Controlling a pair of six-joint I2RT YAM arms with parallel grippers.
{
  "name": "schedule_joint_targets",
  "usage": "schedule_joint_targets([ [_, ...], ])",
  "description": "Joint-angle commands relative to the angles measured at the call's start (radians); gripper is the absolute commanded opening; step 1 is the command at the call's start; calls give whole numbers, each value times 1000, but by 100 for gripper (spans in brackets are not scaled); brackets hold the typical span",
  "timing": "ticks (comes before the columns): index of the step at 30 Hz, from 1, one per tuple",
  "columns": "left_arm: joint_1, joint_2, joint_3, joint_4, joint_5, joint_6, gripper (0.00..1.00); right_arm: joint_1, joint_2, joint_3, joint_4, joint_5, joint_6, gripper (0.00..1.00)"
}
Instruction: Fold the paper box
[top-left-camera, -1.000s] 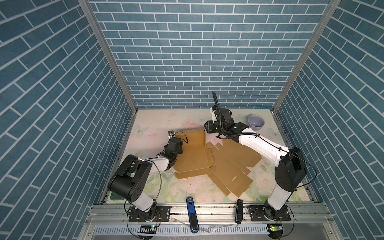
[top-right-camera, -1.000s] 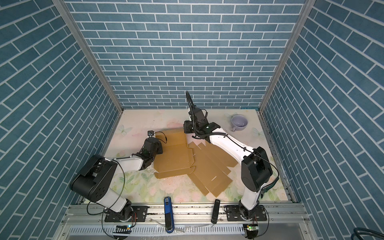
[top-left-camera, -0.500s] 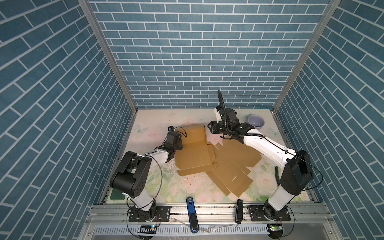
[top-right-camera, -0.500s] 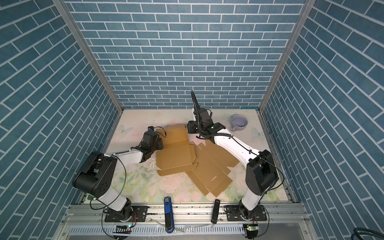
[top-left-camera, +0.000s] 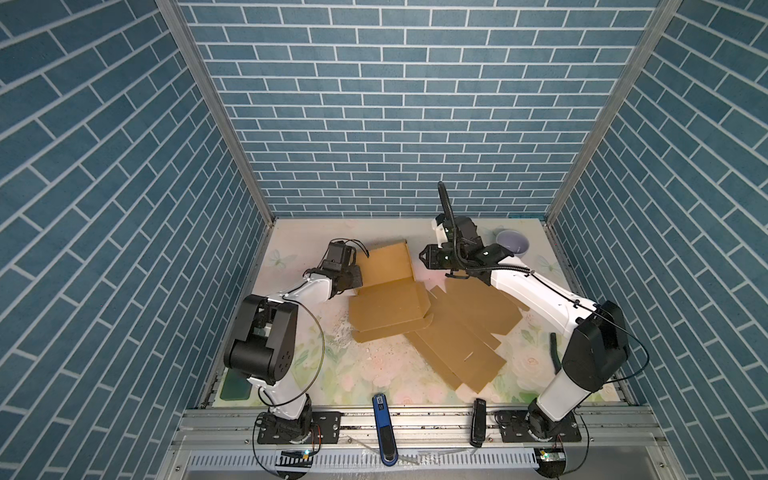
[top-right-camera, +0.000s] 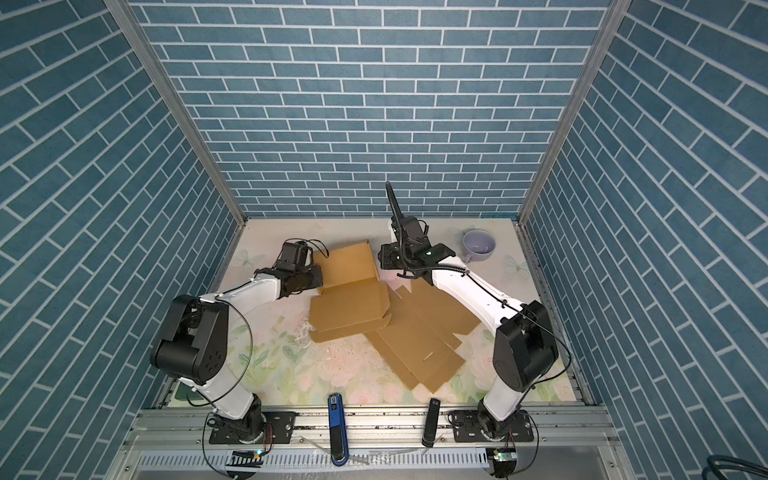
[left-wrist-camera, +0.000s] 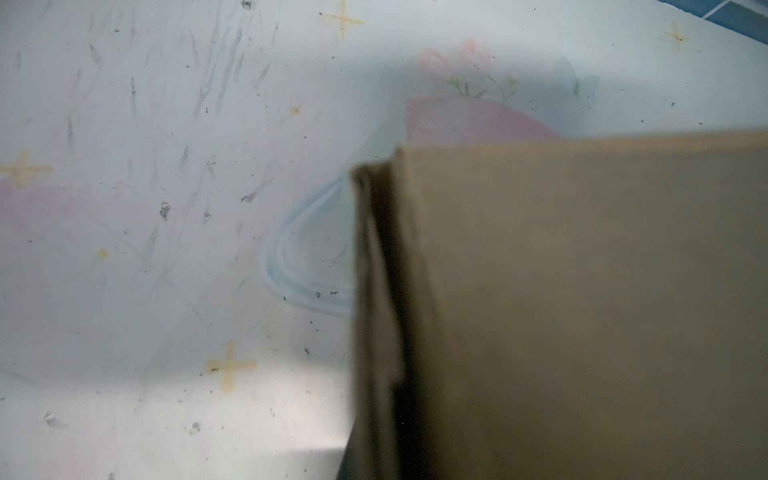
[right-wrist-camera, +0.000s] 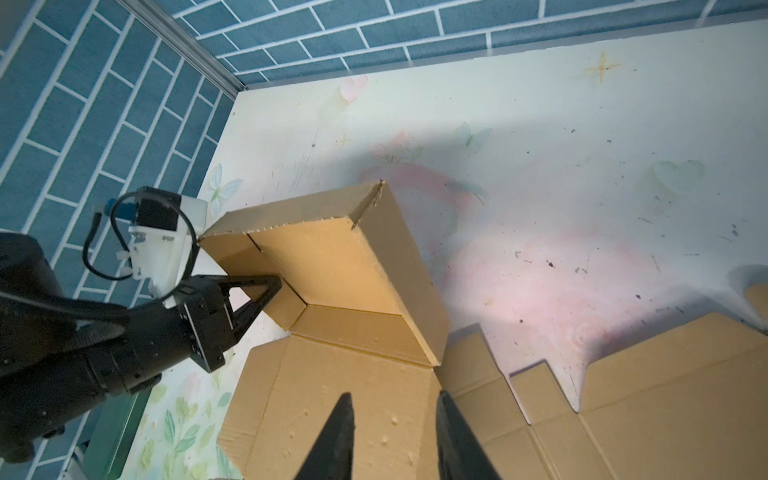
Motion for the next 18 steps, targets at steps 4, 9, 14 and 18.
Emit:
schedule_joint_targets([
  [4, 17, 47, 148, -376, 72, 13, 6, -12, -84, -26, -71, -18, 15, 34],
  [9, 44, 82, 247, -582, 113, 38, 6, -31, -126, -82, -69, -46, 31, 34],
  [14, 86, 129, 355, -794, 163, 92, 7, -50, -166, -147, -44, -80, 34, 34],
  [18, 112, 173, 415, -906, 190, 127, 7, -66, -201, -201, -11, -100, 37, 34],
])
